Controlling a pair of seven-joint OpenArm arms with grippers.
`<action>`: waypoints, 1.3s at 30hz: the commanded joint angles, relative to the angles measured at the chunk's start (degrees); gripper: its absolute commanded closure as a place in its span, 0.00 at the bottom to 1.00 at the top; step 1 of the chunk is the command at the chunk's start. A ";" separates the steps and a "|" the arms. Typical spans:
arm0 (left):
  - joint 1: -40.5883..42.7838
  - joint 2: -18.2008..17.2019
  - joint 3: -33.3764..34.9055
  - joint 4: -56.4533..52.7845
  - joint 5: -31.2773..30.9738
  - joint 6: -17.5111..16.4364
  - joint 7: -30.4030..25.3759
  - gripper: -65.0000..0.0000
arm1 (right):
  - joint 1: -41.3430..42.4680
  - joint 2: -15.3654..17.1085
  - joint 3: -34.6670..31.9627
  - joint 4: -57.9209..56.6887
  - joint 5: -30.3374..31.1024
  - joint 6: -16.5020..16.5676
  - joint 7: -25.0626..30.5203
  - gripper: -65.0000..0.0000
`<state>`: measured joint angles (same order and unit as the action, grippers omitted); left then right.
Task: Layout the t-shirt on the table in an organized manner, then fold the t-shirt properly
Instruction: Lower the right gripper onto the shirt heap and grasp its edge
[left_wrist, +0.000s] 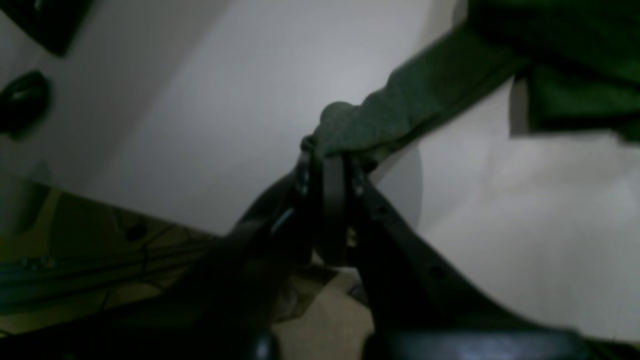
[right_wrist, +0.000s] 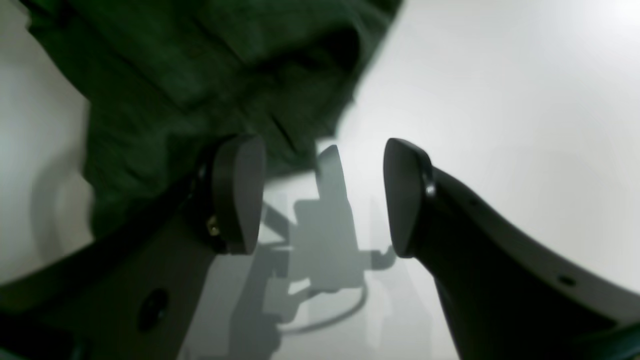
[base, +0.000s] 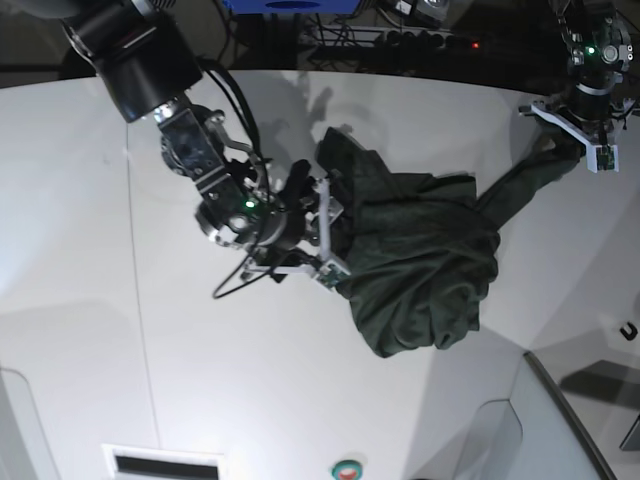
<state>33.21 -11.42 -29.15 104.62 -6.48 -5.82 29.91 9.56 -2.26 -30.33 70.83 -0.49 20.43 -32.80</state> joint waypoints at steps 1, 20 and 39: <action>0.24 -0.49 -0.26 1.01 0.02 0.59 -1.12 1.00 | 1.91 -1.47 -0.22 -0.10 0.54 0.19 1.28 0.45; 2.52 0.74 -0.70 1.98 0.02 0.59 -1.30 1.00 | 7.18 -4.64 -2.86 -16.10 0.62 0.19 10.42 0.45; 2.52 0.74 -0.88 1.98 0.02 0.51 -1.38 1.00 | 8.24 -4.99 11.65 -12.23 0.80 0.19 5.76 0.33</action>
<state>35.40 -10.04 -29.58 105.54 -6.46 -5.85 29.63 16.32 -6.55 -18.70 57.19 -0.36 20.27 -28.51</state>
